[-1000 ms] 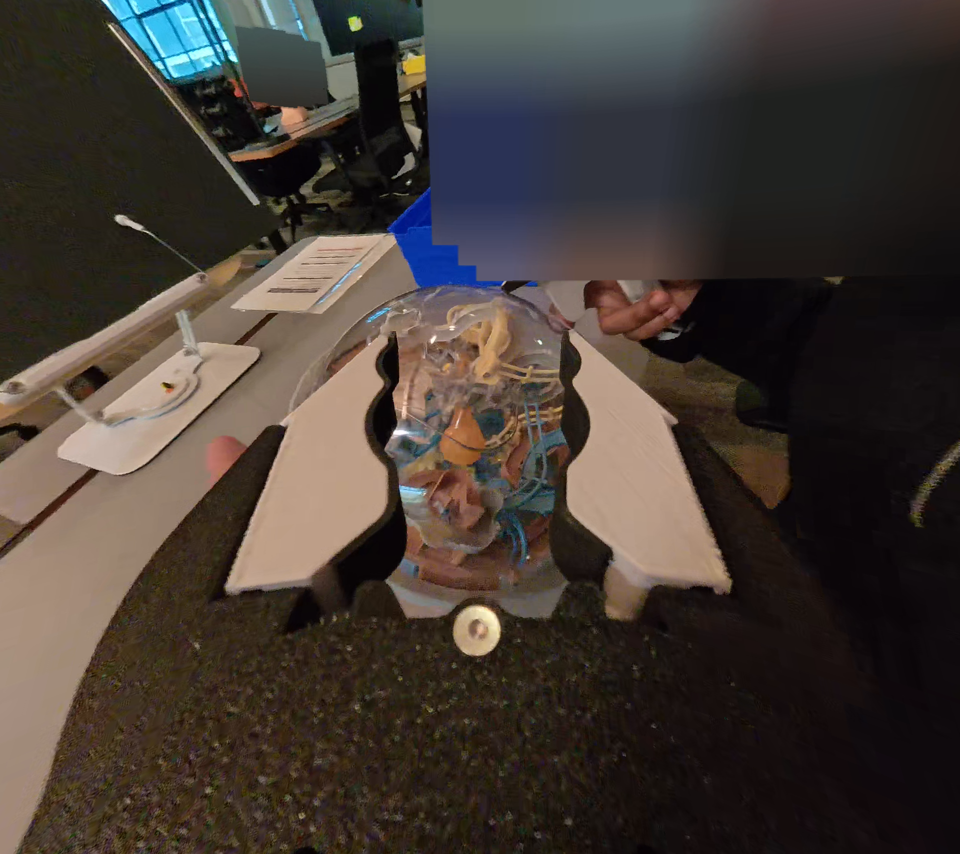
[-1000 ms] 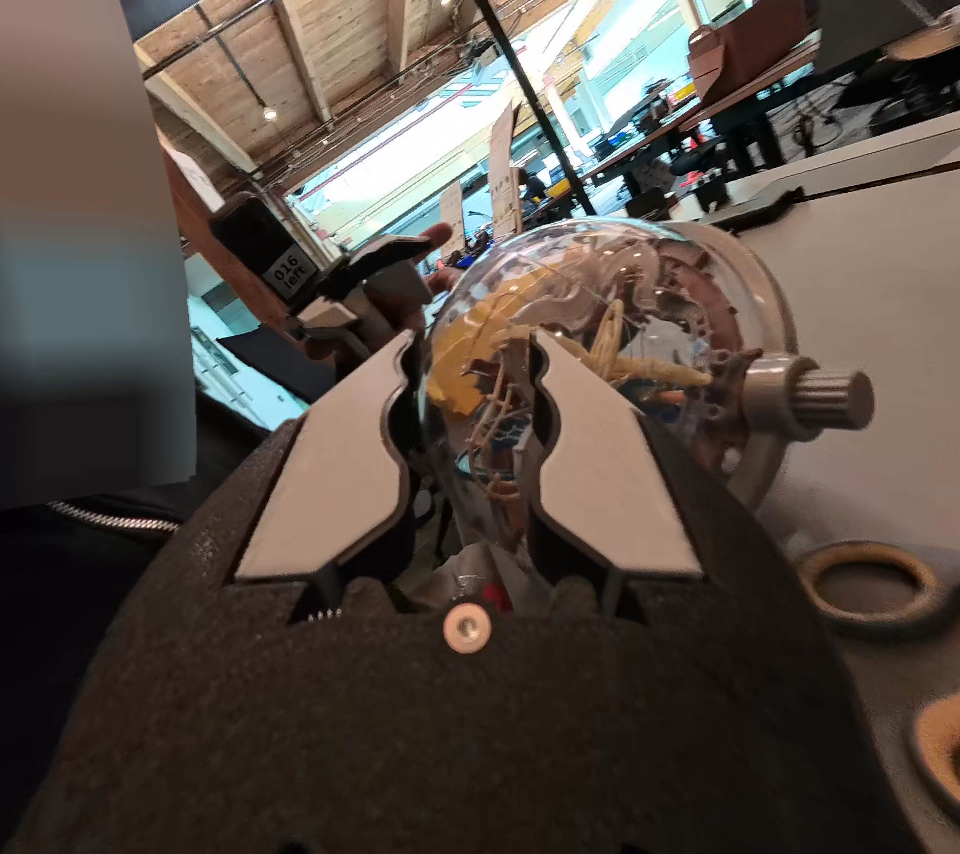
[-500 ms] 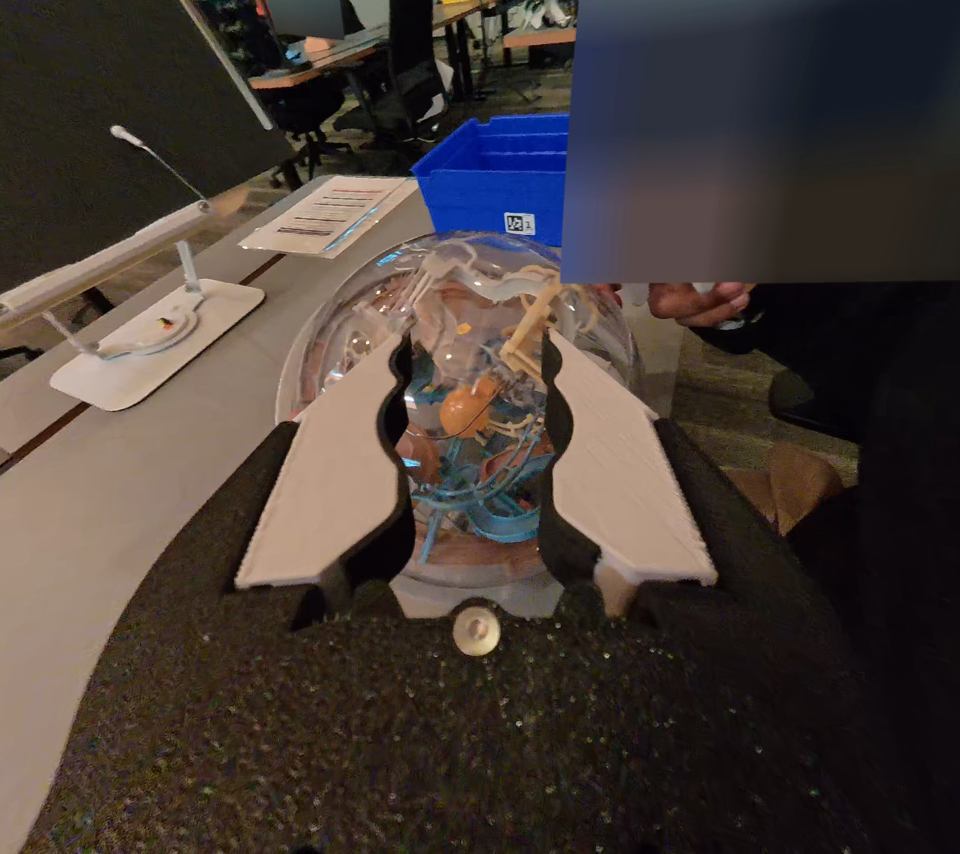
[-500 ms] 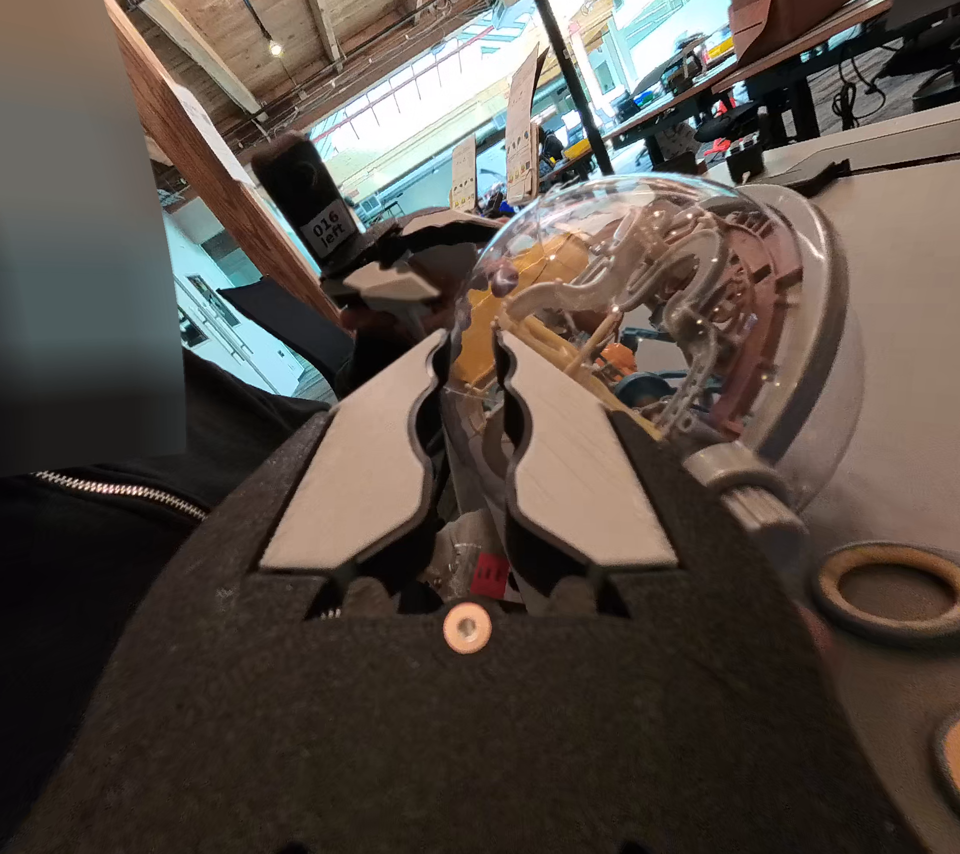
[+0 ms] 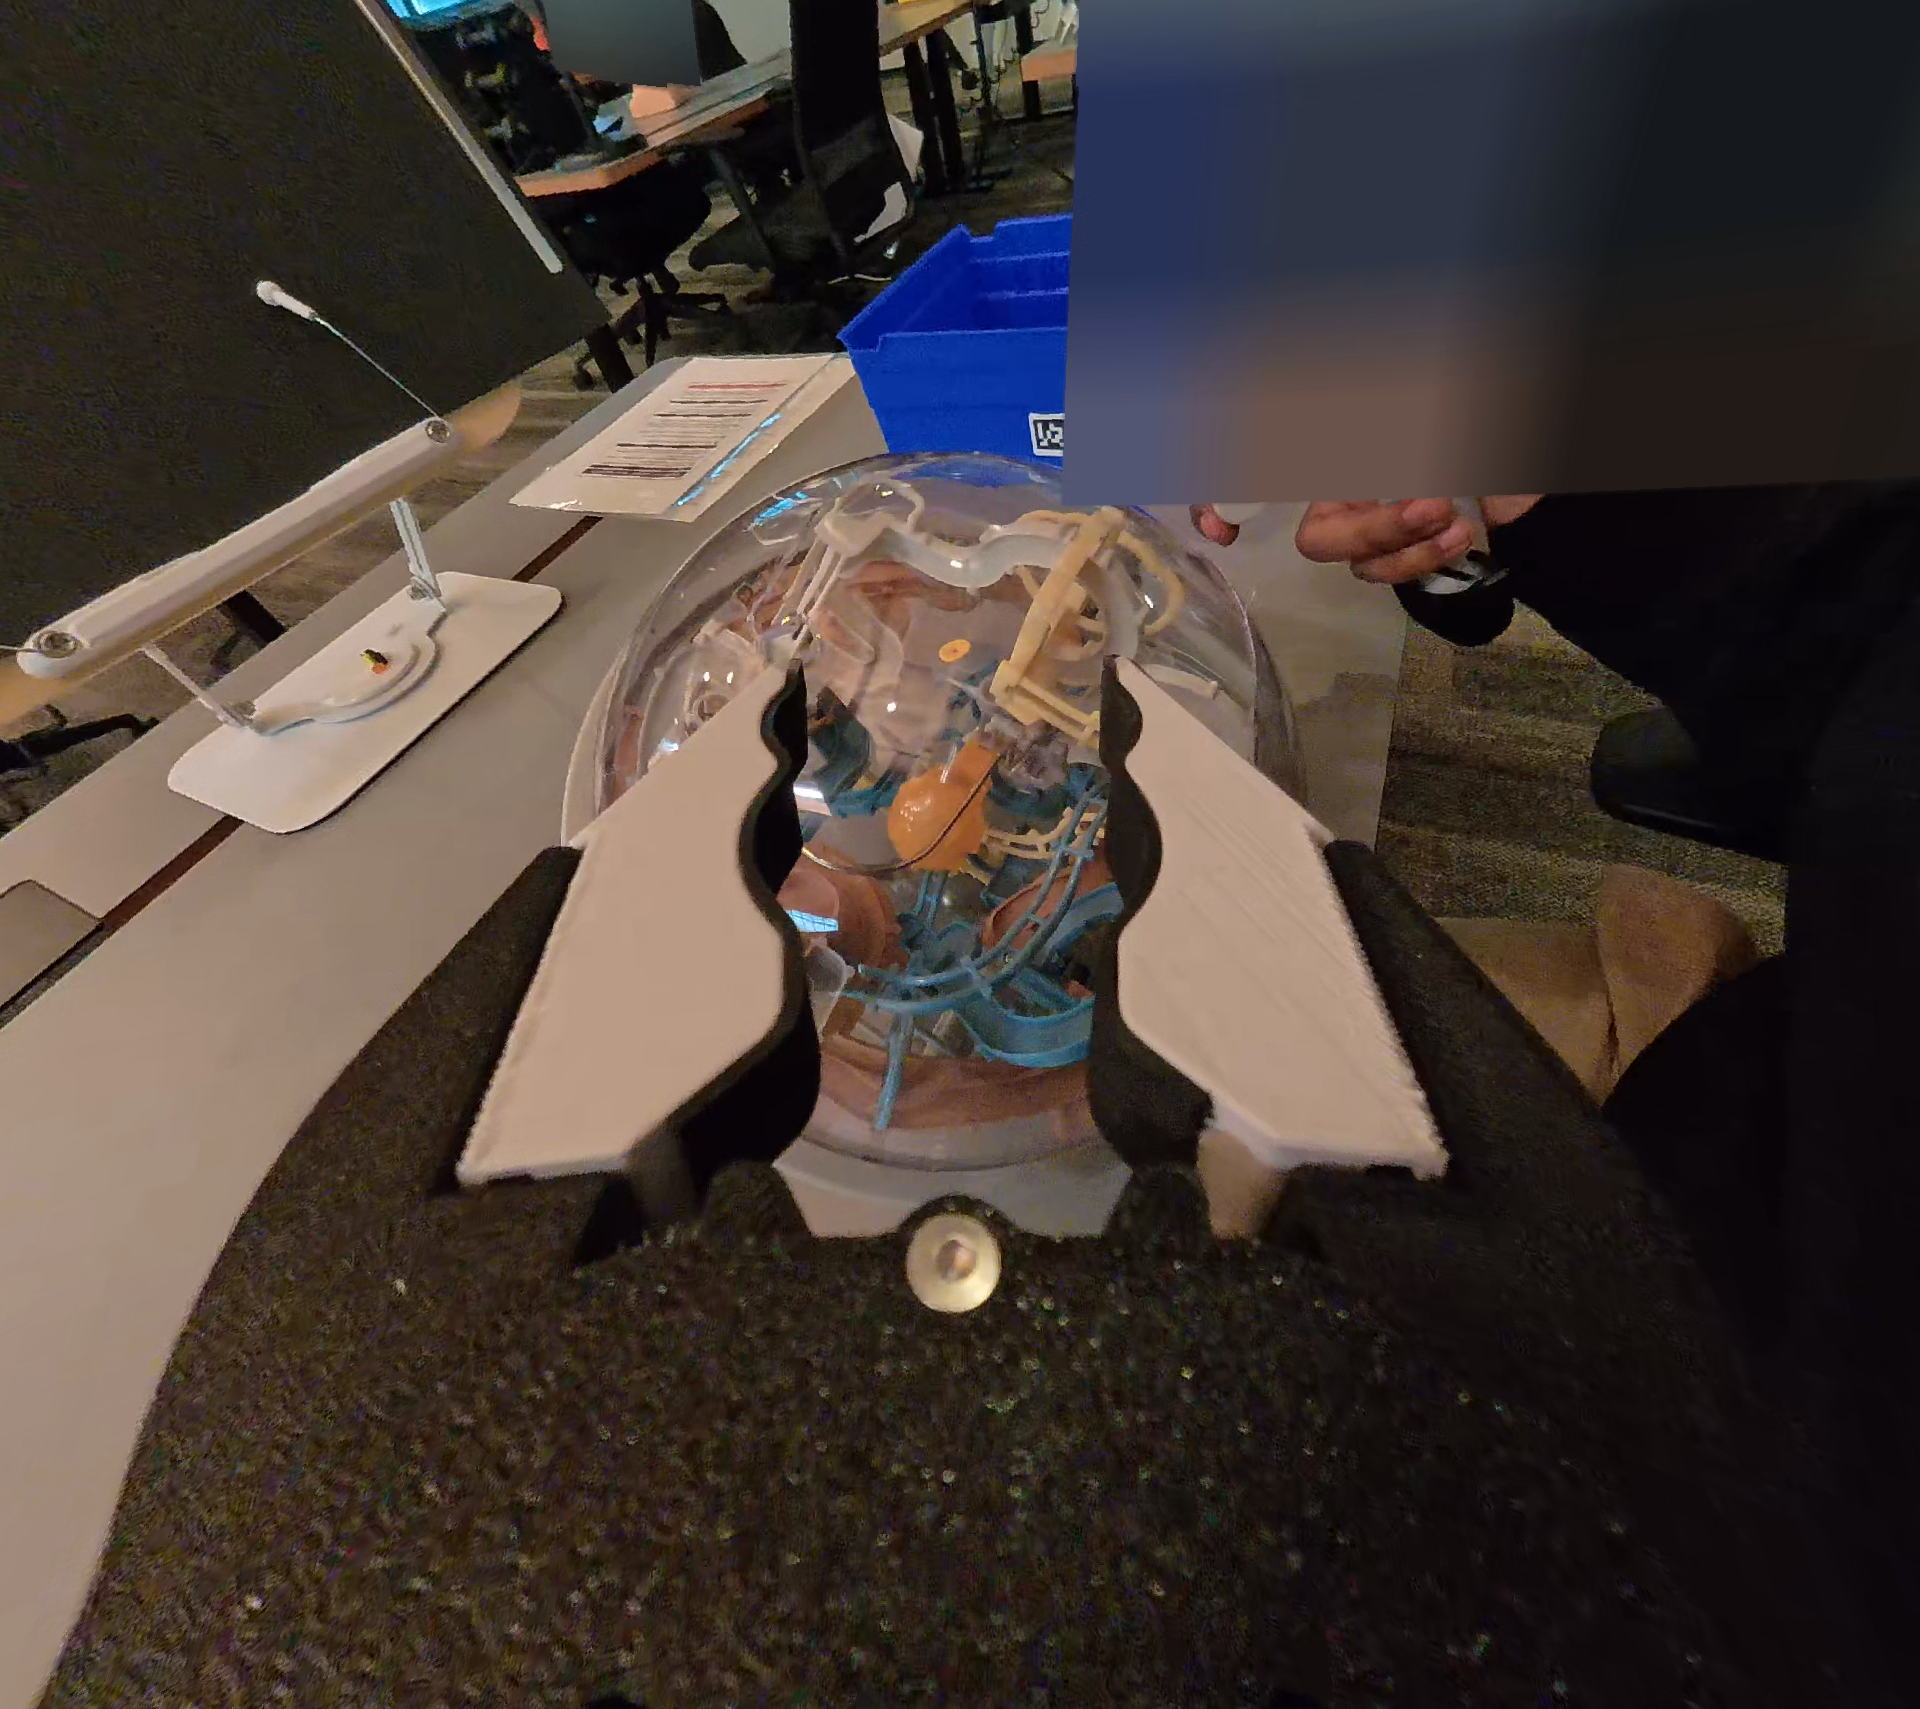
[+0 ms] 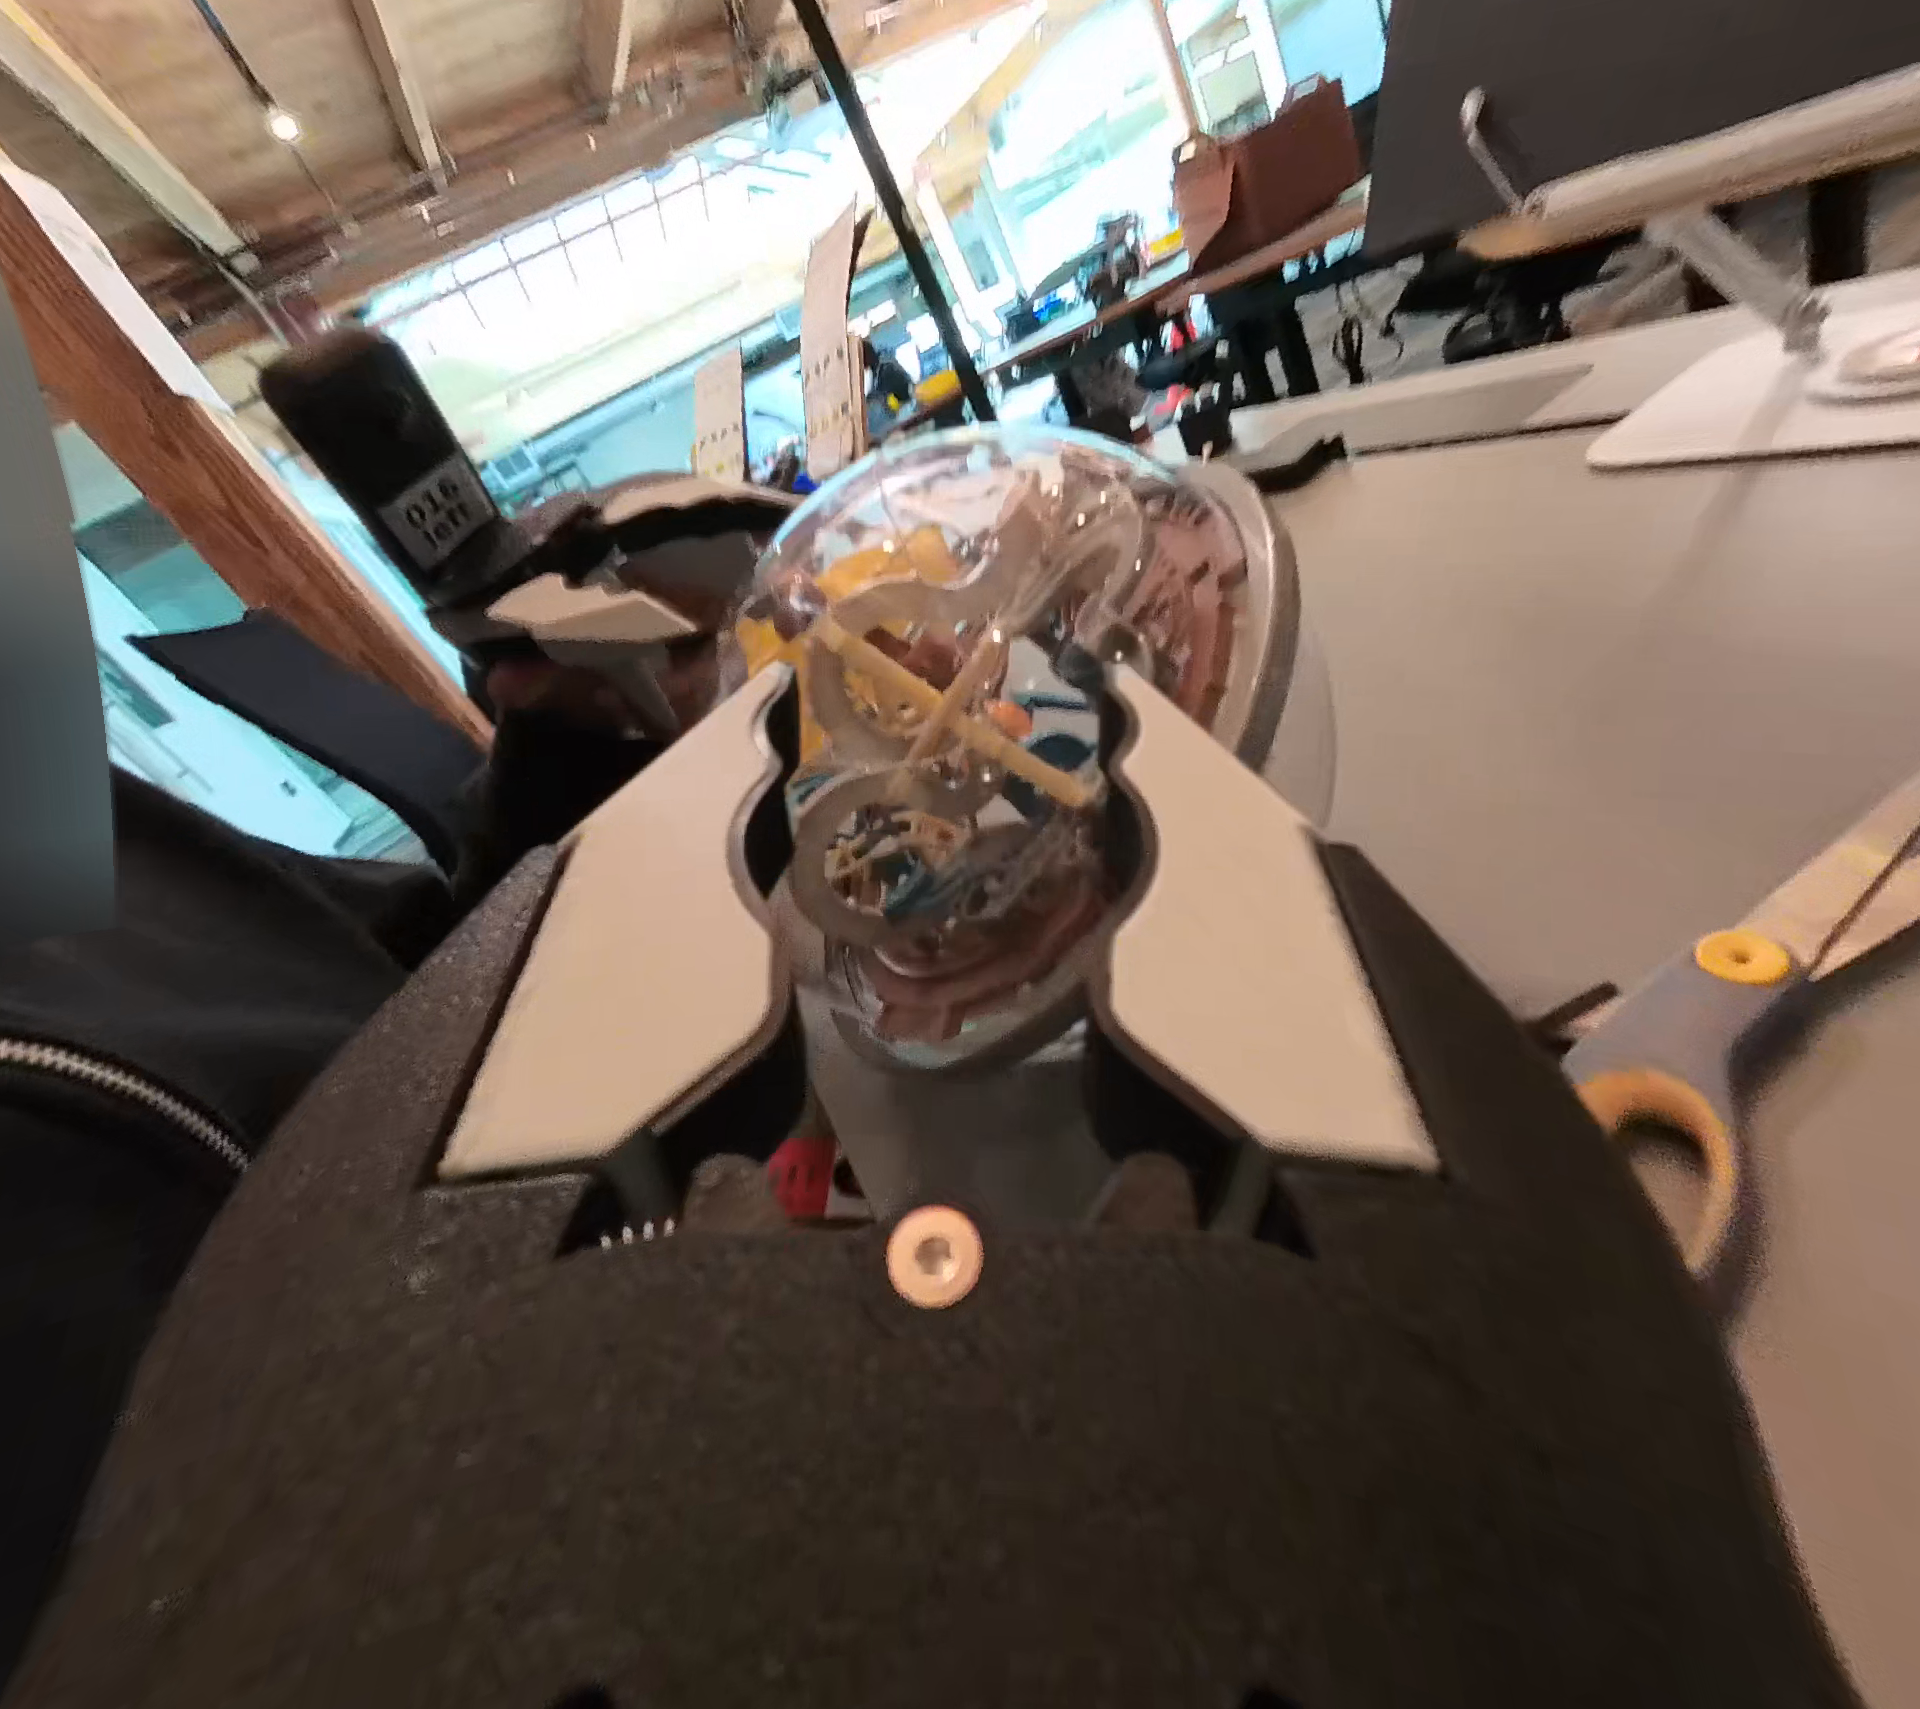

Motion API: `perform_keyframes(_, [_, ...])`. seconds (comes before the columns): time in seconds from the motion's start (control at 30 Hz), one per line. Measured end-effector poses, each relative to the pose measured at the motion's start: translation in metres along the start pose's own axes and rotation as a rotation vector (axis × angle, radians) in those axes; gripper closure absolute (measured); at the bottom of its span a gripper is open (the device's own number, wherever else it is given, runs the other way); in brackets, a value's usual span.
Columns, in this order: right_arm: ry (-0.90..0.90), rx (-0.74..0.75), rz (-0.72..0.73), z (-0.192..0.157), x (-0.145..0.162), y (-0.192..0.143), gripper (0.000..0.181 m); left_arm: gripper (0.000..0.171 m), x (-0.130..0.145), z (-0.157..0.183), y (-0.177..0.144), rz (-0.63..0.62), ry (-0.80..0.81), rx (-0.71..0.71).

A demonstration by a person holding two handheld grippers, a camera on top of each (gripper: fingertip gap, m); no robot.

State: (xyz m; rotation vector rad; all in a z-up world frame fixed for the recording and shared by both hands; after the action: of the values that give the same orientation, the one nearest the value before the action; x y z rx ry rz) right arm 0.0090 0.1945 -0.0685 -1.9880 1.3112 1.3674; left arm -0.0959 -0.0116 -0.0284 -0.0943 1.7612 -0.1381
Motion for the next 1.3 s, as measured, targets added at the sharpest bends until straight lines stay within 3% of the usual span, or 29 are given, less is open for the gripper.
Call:
perform_keyframes(0.2, [0.02, -0.036, -0.049, -0.003, 0.011, 0.009, 0.12, 0.117, -0.001, 0.0, 0.0, -0.012, 0.006, -0.014])
perform_keyframes(0.4, [-0.17, -0.001, -0.152, -0.017, 0.013, 0.006, 0.121, 0.117, -0.002, 0.004, 0.002, -0.007, 0.018, -0.005])
perform_keyframes(1.03, [-0.456, 0.104, -0.267, -0.028, 0.025, 0.014, 0.122, 0.117, -0.003, 0.013, 0.009, -0.022, 0.082, -0.042])
perform_keyframes(1.17, [-0.482, 0.07, -0.359, -0.028, 0.041, 0.021, 0.141, 0.117, -0.002, 0.014, 0.01, -0.069, 0.183, -0.122])
perform_keyframes(1.3, [-0.437, 0.044, -0.367, -0.029, 0.051, 0.033, 0.142, 0.117, 0.002, 0.005, 0.009, -0.115, 0.222, -0.196])
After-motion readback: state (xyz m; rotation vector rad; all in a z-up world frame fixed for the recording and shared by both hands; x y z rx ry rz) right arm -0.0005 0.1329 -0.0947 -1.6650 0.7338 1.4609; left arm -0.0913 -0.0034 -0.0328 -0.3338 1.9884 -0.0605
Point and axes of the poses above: each gripper's, where its closed fingertips meet, y out along the fingers, x out of its underside, z = x × y across the jaws, the point moved 7 cm from there along -y, back along the fingers, and after that the axes turned 5 degrees about z, right-handed, at the moved point
